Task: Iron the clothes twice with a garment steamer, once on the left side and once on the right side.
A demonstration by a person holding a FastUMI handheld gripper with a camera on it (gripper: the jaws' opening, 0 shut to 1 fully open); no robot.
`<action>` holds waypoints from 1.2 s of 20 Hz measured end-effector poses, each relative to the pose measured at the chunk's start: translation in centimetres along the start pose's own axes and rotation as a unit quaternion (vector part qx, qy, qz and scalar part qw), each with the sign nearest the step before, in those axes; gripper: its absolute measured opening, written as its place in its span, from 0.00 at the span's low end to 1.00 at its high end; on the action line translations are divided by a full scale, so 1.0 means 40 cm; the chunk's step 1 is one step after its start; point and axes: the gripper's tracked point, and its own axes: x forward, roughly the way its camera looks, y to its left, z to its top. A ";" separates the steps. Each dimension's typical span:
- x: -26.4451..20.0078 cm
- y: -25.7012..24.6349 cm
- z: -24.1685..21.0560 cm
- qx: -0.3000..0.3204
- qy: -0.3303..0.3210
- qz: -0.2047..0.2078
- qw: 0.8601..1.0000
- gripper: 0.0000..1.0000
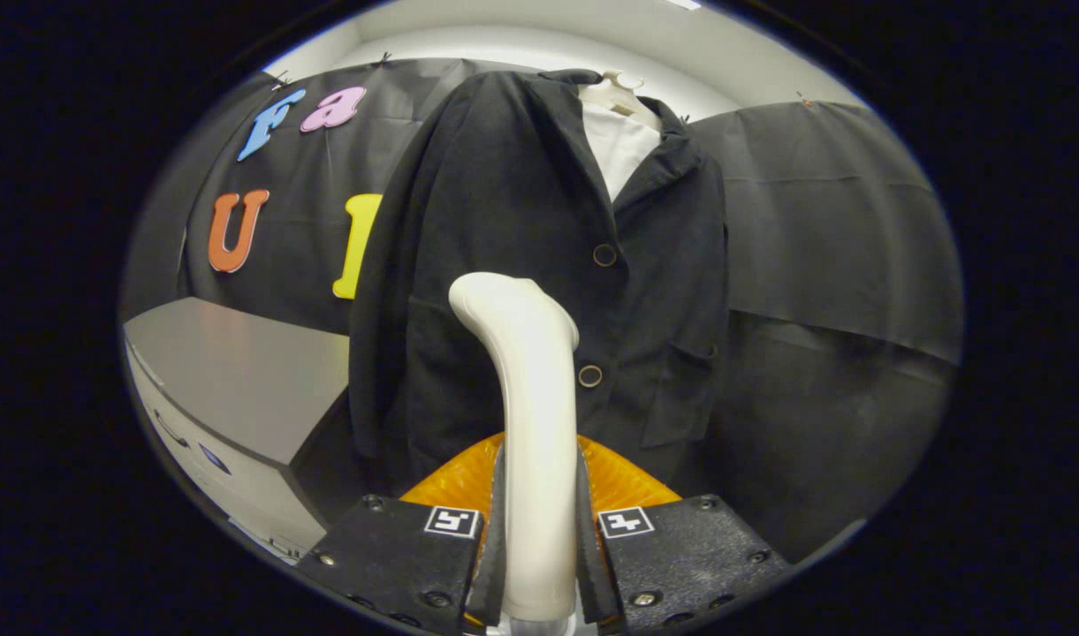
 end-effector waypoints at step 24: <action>-0.029 0.058 -0.412 -0.048 0.125 -0.023 0.991 0.36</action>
